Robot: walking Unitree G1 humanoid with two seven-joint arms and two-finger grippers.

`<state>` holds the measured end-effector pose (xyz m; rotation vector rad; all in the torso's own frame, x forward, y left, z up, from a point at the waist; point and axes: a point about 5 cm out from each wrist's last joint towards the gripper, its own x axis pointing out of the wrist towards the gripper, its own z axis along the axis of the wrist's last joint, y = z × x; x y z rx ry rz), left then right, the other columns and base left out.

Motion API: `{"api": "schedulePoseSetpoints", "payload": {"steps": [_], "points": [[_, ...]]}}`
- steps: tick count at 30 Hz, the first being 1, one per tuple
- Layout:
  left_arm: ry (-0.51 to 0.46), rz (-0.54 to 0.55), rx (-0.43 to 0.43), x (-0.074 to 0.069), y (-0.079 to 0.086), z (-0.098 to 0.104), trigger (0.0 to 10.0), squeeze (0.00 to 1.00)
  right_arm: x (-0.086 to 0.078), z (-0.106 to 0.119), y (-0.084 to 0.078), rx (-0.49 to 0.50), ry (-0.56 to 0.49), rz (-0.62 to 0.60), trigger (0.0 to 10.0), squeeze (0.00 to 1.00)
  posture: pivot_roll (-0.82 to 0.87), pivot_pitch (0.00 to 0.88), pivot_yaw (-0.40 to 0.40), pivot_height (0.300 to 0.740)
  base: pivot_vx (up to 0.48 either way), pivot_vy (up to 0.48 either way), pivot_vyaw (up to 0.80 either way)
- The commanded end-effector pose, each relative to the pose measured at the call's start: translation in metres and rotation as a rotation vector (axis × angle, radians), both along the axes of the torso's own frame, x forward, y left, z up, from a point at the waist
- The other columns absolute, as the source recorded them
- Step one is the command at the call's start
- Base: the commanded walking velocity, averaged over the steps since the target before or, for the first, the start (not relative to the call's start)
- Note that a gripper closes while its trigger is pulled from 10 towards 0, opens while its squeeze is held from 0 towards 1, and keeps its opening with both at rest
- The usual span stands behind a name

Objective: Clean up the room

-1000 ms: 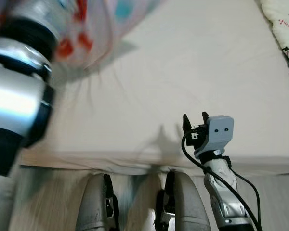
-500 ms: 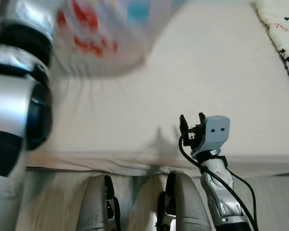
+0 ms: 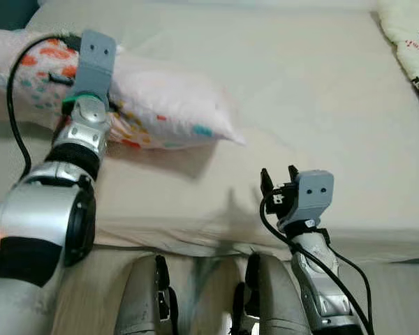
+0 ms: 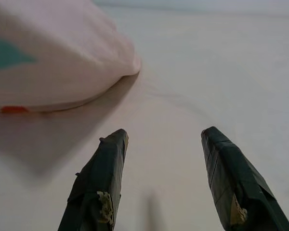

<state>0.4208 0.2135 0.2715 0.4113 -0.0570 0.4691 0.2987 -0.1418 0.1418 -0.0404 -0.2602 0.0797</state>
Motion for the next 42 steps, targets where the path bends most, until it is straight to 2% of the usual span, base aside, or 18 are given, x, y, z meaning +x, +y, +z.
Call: {"api": "schedulePoseSetpoints", "payload": {"steps": [1,12,14,16,18,20,23,25,26,29,32,33,34,36,37,40,41,42], "points": [[0.021,0.005,-0.015,-0.001,-0.001,-0.014,10.0,1.00,-0.004,-0.010,-0.001,0.002,0.032,-0.001,10.0,0.00,-0.06,0.267,0.072,0.616,0.000,0.000,0.00],[-0.067,0.127,0.041,-0.014,0.023,-0.019,10.0,1.00,-0.004,-0.009,-0.001,0.003,0.029,0.003,10.0,0.00,-0.06,0.270,0.079,0.616,0.000,0.000,0.00],[-0.055,0.102,0.116,-0.040,0.037,-0.037,10.0,1.00,-0.005,-0.010,0.001,0.007,0.032,0.010,10.0,0.00,0.00,0.298,0.099,0.616,0.000,0.000,0.00],[-0.055,0.102,0.116,-0.040,0.037,-0.037,10.0,1.00,-0.005,-0.010,0.001,0.007,0.032,0.010,10.0,0.00,0.00,0.298,0.099,0.616,0.000,0.000,0.00],[-0.023,0.035,0.221,-0.078,0.042,-0.052,10.0,1.00,-0.006,-0.012,0.004,0.011,0.038,0.020,10.0,0.00,0.02,0.301,0.094,0.616,0.000,0.000,0.00],[-0.010,-0.025,0.322,-0.100,0.042,-0.055,10.0,1.00,-0.006,-0.014,0.007,0.014,0.045,0.033,10.0,0.00,0.03,0.298,0.092,0.616,0.000,0.000,0.00],[-0.073,0.007,0.408,-0.105,0.047,-0.040,10.0,1.00,-0.004,-0.014,0.009,0.014,0.045,0.043,10.0,0.00,0.03,0.294,0.088,0.616,0.000,0.000,0.00],[-0.073,0.007,0.408,-0.105,0.047,-0.040,10.0,1.00,-0.004,-0.014,0.009,0.014,0.045,0.043,10.0,0.00,0.03,0.294,0.088,0.616,0.000,0.000,0.00],[-0.166,0.089,0.495,-0.102,0.053,-0.017,10.0,0.00,-0.003,-0.013,0.009,0.014,0.043,0.046,10.0,0.00,0.03,0.290,0.086,0.616,0.000,0.000,0.00],[-0.253,0.091,0.560,-0.104,0.049,0.000,10.0,0.00,-0.003,-0.012,0.008,0.012,0.040,0.047,10.0,0.00,0.03,0.285,0.082,0.616,0.000,0.000,0.00],[-0.260,0.073,0.592,-0.108,0.043,0.002,10.0,0.00,-0.003,-0.012,0.007,0.008,0.041,0.048,10.0,0.00,0.03,0.284,0.078,0.616,0.000,0.000,0.00],[-0.150,-0.012,0.569,-0.108,0.037,-0.014,10.0,0.00,-0.003,-0.012,0.007,0.006,0.041,0.049,10.0,0.00,0.03,0.281,0.077,0.616,0.000,0.000,0.00],[-0.150,-0.012,0.569,-0.108,0.037,-0.014,10.0,0.00,-0.003,-0.012,0.007,0.006,0.041,0.049,10.0,0.00,0.03,0.281,0.077,0.616,0.000,0.000,0.00],[0.210,-0.148,0.289,-0.113,0.035,-0.061,10.0,0.00,-0.003,-0.012,0.007,0.002,0.039,0.052,10.0,0.00,0.03,0.281,0.077,0.616,0.000,0.000,0.00],[0.290,-0.188,0.273,-0.121,0.035,-0.076,10.0,0.00,-0.002,-0.012,0.007,0.002,0.039,0.052,10.0,0.00,0.03,0.281,0.077,0.616,0.000,0.000,0.00],[0.316,-0.199,0.288,-0.126,0.036,-0.081,10.0,0.00,-0.002,-0.012,0.007,0.003,0.040,0.052,10.0,0.00,0.03,0.281,0.077,0.616,0.000,0.000,0.00],[0.324,-0.188,0.310,-0.131,0.040,-0.086,10.0,0.89,-0.003,-0.013,0.008,0.004,0.040,0.054,10.0,0.00,0.04,0.282,0.088,0.616,0.000,0.000,0.00],[0.327,-0.176,0.318,-0.133,0.044,-0.090,10.0,1.00,-0.003,-0.013,0.009,0.005,0.040,0.054,10.0,0.00,0.04,0.282,0.088,0.616,0.000,0.000,0.00]]}}
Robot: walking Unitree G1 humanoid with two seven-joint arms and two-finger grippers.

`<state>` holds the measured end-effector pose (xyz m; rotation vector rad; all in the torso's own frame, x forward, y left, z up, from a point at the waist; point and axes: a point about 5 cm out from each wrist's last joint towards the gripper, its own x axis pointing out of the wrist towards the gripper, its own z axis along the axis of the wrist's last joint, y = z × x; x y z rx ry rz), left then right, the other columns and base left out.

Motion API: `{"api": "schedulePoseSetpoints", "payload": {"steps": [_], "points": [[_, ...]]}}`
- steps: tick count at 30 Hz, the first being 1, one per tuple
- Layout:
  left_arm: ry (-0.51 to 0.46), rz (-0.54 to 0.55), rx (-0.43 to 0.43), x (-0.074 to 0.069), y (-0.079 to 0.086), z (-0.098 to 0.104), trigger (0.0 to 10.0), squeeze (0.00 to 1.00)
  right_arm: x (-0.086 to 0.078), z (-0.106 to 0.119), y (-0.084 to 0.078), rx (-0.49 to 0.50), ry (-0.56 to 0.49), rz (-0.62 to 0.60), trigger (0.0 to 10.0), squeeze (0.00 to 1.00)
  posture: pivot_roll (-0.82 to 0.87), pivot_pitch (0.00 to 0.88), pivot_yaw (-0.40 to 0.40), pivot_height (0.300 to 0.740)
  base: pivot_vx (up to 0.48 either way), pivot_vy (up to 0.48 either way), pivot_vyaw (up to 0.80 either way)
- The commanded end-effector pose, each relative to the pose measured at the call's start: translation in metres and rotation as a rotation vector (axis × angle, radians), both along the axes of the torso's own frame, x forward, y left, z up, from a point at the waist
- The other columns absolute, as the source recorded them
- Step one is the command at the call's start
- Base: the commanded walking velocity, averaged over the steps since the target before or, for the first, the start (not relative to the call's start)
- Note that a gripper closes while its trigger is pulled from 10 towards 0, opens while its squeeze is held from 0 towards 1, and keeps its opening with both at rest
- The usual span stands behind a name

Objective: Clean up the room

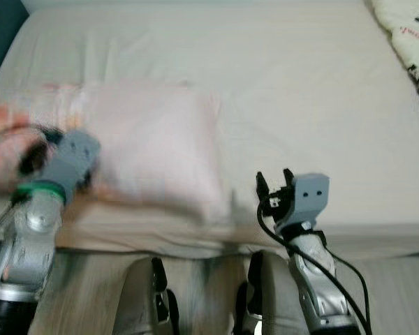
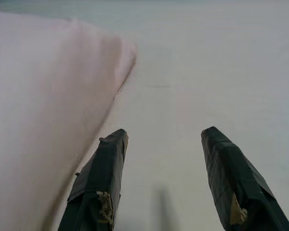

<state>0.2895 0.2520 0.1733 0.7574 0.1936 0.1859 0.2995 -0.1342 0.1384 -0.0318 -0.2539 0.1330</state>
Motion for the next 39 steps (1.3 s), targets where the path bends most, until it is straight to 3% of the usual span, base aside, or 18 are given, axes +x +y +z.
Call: {"api": "schedulePoseSetpoints", "payload": {"steps": [1,5,9,11,13,14,15,16,19,21,22,23,25,27,28,31,34,39], "points": [[-0.046,0.007,0.033,-0.002,0.005,0.008,10.0,1.00,-0.003,-0.009,0.001,0.003,0.033,0.001,10.0,0.00,0.04,0.282,0.088,0.616,0.000,0.000,0.00],[-0.056,0.072,0.016,-0.006,0.015,0.002,10.0,1.00,-0.004,-0.010,0.002,0.004,0.034,0.002,10.0,0.00,0.04,0.281,0.087,0.616,0.000,0.000,0.00],[-0.276,0.093,0.050,-0.011,0.013,0.027,10.0,1.00,-0.004,-0.010,0.001,0.002,0.035,0.006,10.0,0.00,0.04,0.282,0.083,0.616,0.000,0.000,0.00],[-0.476,0.019,0.070,-0.014,-0.003,0.059,10.0,1.00,-0.003,-0.009,0.001,0.001,0.032,0.011,10.0,0.00,0.04,0.279,0.072,0.616,0.000,0.000,0.00],[-0.476,0.019,0.070,-0.014,-0.003,0.059,10.0,1.00,-0.003,-0.009,0.001,0.001,0.032,0.011,10.0,0.00,0.04,0.279,0.072,0.616,0.000,0.000,0.00],[-0.592,-0.057,0.105,-0.017,-0.018,0.082,10.0,1.00,-0.003,-0.007,0.002,0.004,0.023,0.018,10.0,0.00,0.04,0.277,0.070,0.616,0.000,0.000,0.00],[-0.592,-0.057,0.105,-0.017,-0.018,0.082,10.0,1.00,-0.003,-0.007,0.002,0.004,0.023,0.018,10.0,0.00,0.04,0.277,0.070,0.616,0.000,0.000,0.00],[-0.763,-0.244,0.291,-0.028,-0.046,0.120,10.0,1.00,-0.002,-0.003,0.004,0.009,0.008,0.030,10.0,0.00,0.05,0.275,0.068,0.616,0.000,0.000,0.00],[-0.714,-0.359,0.451,-0.030,-0.056,0.121,10.0,1.00,-0.002,-0.002,0.004,0.009,0.006,0.033,10.0,0.00,0.06,0.275,0.067,0.616,0.000,0.000,0.00],[-0.646,-0.356,0.460,-0.030,-0.052,0.114,10.0,1.00,-0.002,-0.002,0.004,0.007,0.008,0.033,10.0,0.00,0.07,0.276,0.071,0.616,0.000,0.000,0.00],[-0.477,-0.365,0.470,-0.028,-0.044,0.091,10.0,1.00,-0.001,-0.003,0.003,0.005,0.010,0.033,10.0,0.00,0.07,0.275,0.071,0.616,0.000,0.000,0.00],[-0.477,-0.365,0.470,-0.028,-0.044,0.091,10.0,1.00,-0.001,-0.003,0.003,0.005,0.010,0.033,10.0,0.00,0.07,0.275,0.071,0.616,0.000,0.000,0.00],[-0.322,-0.264,0.351,-0.040,-0.023,0.057,10.0,1.00,-0.001,-0.004,0.003,0.004,0.013,0.032,10.0,0.00,0.07,0.274,0.068,0.616,0.000,0.000,0.00],[-0.303,-0.230,0.305,-0.046,-0.019,0.049,10.0,1.00,0.000,-0.004,0.003,0.005,0.014,0.032,10.0,0.00,0.07,0.274,0.068,0.616,0.000,0.000,0.00],[-0.331,-0.198,0.099,-0.040,-0.029,0.043,10.0,1.00,0.000,-0.003,0.005,0.006,0.011,0.036,10.0,0.00,0.07,0.270,0.059,0.616,0.000,0.000,0.00],[-0.341,-0.190,0.011,-0.035,-0.035,0.042,10.0,1.00,0.000,-0.003,0.005,0.006,0.008,0.039,10.0,0.00,0.07,0.270,0.059,0.616,0.000,0.000,0.00],[-0.391,-0.139,-0.321,-0.012,-0.051,0.046,10.0,1.00,0.003,0.009,0.007,0.031,-0.037,0.046,10.0,0.00,0.06,0.253,0.045,0.616,0.000,0.000,0.00],[-0.448,-0.124,-0.544,0.009,-0.061,0.060,10.0,0.91,0.003,0.027,0.004,0.047,-0.103,0.038,10.0,0.00,0.03,0.223,0.038,0.616,0.000,0.000,0.00]]}}
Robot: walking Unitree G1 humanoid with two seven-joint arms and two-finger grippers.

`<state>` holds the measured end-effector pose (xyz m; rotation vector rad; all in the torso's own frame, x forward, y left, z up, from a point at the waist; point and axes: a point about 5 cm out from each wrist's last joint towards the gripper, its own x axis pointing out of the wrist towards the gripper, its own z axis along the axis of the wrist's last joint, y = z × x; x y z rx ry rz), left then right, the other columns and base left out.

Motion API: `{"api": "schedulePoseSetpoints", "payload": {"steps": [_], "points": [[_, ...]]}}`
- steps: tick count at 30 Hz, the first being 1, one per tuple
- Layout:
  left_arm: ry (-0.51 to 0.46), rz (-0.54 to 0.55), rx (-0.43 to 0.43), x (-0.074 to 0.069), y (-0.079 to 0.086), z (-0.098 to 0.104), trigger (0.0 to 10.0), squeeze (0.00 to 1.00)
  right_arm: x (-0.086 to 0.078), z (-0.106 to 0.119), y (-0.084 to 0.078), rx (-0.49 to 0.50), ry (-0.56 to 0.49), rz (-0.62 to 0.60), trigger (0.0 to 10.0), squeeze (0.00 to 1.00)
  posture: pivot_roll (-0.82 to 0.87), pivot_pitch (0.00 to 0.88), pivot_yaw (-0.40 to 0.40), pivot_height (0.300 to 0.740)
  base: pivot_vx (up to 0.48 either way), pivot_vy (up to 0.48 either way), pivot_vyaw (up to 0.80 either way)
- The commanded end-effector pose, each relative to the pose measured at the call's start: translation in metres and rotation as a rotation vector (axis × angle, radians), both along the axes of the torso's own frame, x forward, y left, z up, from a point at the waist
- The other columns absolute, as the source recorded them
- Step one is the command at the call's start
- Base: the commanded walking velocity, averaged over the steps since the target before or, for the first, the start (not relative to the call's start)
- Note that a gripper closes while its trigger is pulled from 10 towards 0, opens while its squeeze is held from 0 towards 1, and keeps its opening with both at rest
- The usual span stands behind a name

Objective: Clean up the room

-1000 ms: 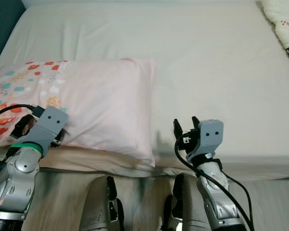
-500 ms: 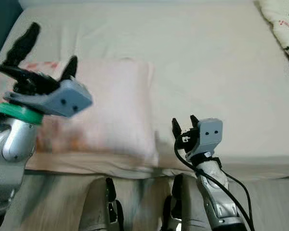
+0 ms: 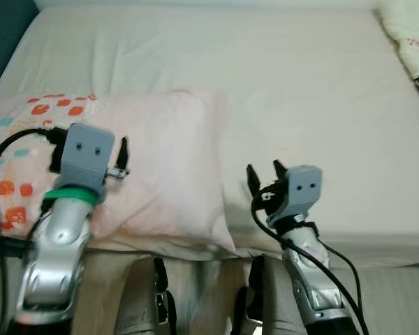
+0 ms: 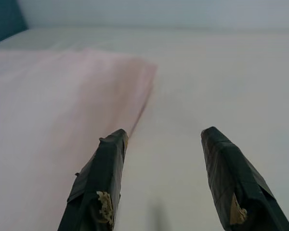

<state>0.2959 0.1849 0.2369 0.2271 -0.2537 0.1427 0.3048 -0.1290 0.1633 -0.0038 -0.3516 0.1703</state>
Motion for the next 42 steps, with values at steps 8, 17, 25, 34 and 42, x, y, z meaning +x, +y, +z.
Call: {"api": "schedulePoseSetpoints", "payload": {"steps": [8,17,25,34,42], "points": [[0.031,-0.107,-0.181,0.017,-0.015,0.003,10.0,0.90,0.002,0.020,-0.013,0.028,-0.080,-0.071,10.0,0.00,0.02,0.197,0.029,0.635,0.000,0.000,0.00],[0.060,-0.238,-0.169,0.023,-0.037,0.003,10.0,0.00,0.003,0.018,-0.018,0.000,-0.066,-0.075,10.0,0.00,0.01,0.175,0.024,0.664,0.000,0.000,0.00],[0.056,-0.285,-0.163,0.028,-0.044,0.004,10.0,0.00,0.004,0.017,-0.021,-0.005,-0.058,-0.082,10.0,0.00,0.01,0.170,0.021,0.693,0.000,0.000,0.00],[0.069,-0.300,-0.172,0.033,-0.050,-0.003,10.0,0.00,0.007,0.015,-0.024,-0.011,-0.048,-0.087,10.0,0.00,0.00,0.157,0.013,0.731,0.000,0.000,0.00],[0.106,-0.334,-0.142,0.034,-0.056,-0.012,10.0,0.00,0.008,0.011,-0.027,0.008,-0.020,-0.114,10.0,0.00,0.00,0.150,0.015,0.740,0.000,0.000,0.00]]}}
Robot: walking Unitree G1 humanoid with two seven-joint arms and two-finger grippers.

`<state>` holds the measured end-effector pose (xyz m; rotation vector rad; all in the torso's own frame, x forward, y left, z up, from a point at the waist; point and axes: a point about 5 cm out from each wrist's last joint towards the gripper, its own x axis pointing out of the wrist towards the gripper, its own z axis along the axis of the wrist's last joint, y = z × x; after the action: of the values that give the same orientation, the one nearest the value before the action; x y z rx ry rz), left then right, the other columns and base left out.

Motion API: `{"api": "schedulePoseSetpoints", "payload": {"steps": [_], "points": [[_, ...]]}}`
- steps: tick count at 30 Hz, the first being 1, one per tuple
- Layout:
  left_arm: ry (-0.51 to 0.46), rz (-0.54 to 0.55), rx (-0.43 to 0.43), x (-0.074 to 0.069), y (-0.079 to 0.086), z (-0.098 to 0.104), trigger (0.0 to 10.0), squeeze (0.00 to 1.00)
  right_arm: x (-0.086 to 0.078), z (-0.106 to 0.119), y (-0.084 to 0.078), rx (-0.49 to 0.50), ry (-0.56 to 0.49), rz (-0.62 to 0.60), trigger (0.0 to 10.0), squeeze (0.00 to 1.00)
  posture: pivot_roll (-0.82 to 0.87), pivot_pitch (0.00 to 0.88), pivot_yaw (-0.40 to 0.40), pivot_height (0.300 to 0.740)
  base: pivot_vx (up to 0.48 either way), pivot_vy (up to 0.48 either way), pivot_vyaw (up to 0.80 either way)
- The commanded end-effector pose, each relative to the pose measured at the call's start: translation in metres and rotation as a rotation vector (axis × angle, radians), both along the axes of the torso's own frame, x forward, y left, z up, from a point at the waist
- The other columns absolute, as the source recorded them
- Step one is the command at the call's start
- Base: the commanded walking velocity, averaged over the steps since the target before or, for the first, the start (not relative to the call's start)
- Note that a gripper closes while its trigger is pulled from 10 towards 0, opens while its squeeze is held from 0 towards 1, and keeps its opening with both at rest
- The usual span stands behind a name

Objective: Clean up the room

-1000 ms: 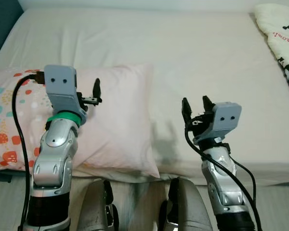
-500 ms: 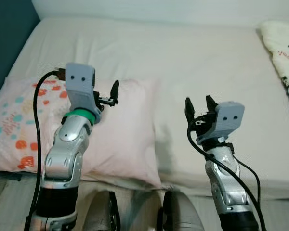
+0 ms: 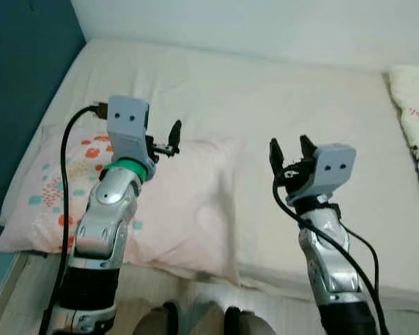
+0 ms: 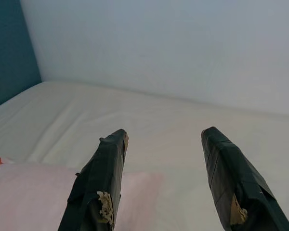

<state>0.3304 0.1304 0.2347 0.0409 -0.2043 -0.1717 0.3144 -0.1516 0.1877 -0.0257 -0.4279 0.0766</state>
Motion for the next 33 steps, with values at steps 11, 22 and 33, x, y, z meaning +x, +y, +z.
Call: {"api": "schedulePoseSetpoints", "payload": {"steps": [11,22,33], "points": [[-0.026,-0.065,0.084,0.000,-0.013,-0.008,10.0,0.00,0.000,-0.020,-0.007,0.030,0.075,-0.027,10.0,0.00,-0.01,0.135,0.024,0.740,0.000,-0.117,0.00],[-0.042,-0.086,0.095,0.000,-0.018,-0.008,10.0,0.00,0.000,-0.022,-0.007,0.031,0.076,-0.029,10.0,0.00,-0.01,0.130,0.028,0.740,0.000,-0.326,0.00],[-0.017,-0.070,0.091,0.004,-0.013,-0.011,10.0,0.00,-0.001,-0.023,-0.007,0.032,0.075,-0.030,10.0,0.00,-0.01,0.131,0.028,0.740,0.000,0.056,0.00]]}}
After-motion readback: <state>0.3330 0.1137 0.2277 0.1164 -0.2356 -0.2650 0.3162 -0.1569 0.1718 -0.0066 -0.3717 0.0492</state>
